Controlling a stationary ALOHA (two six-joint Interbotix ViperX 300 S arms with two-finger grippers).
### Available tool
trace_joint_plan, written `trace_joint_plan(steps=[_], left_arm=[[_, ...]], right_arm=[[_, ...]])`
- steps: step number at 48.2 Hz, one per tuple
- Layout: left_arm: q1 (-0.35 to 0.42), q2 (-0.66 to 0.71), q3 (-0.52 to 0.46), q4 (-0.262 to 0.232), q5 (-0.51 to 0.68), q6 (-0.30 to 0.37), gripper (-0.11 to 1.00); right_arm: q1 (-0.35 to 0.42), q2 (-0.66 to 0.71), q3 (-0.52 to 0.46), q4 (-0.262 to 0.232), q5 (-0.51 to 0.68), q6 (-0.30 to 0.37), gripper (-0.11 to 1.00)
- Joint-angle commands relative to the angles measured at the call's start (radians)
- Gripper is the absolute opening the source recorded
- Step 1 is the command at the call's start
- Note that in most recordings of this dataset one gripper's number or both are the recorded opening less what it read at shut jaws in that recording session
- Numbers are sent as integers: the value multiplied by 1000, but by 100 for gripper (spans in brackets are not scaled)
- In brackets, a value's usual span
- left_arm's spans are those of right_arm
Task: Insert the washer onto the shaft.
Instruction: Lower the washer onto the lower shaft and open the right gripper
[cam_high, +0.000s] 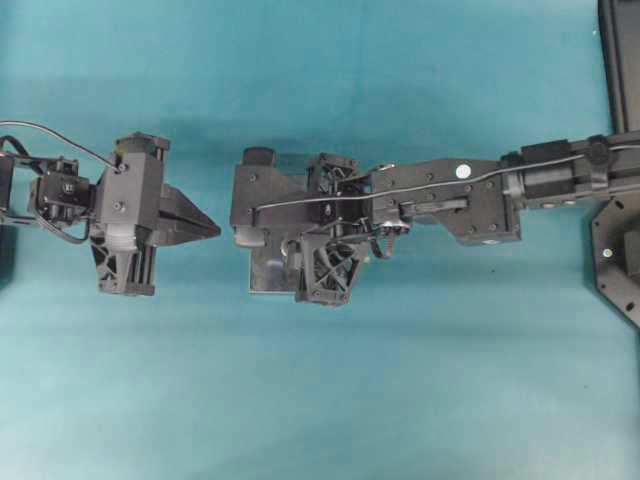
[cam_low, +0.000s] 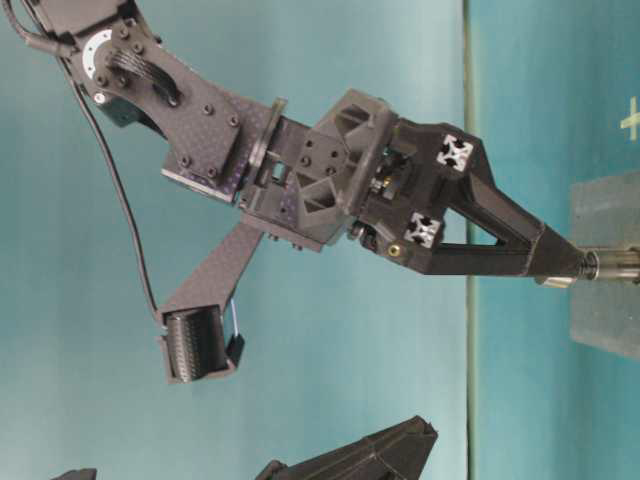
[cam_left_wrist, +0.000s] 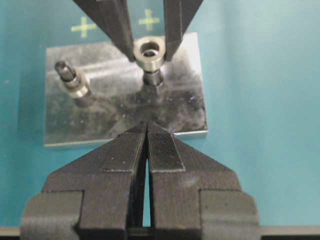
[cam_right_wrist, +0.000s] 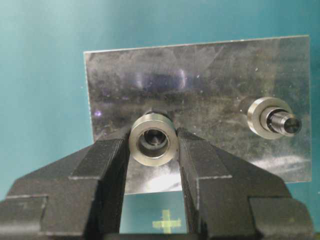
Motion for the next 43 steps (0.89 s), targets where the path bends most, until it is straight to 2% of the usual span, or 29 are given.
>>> trace_joint_plan(steps=[1,14,16,20,24,26,31,43], left_arm=[[-2,-17,-11,3,-9,2,0],[-2,-17,-11,3,-9,2,0],[-2,-15,-12,3,-9,2,0],[-2,-17,-17,3,-8,0,0],[-2,-15,-17,3,-8,0,0],[-2,-15,-15,3,-8,0,0],[-2,-15,-15,3,-9,0,0],[-2,-15,-12,3,-9,2,0]], right_arm=[[-8,-12,-23,2,15,2,31],[-18,-6,-26,12,28,-3,33],[-18,-3,-26,18,31,-3,41],[-18,8,-28,23,41,-3,68],[-17,14,-32,25,46,-3,88],[-15,15,-37,25,46,-3,88],[-17,18,-44,25,43,-5,80],[-14,31,-52,25,38,-6,79]])
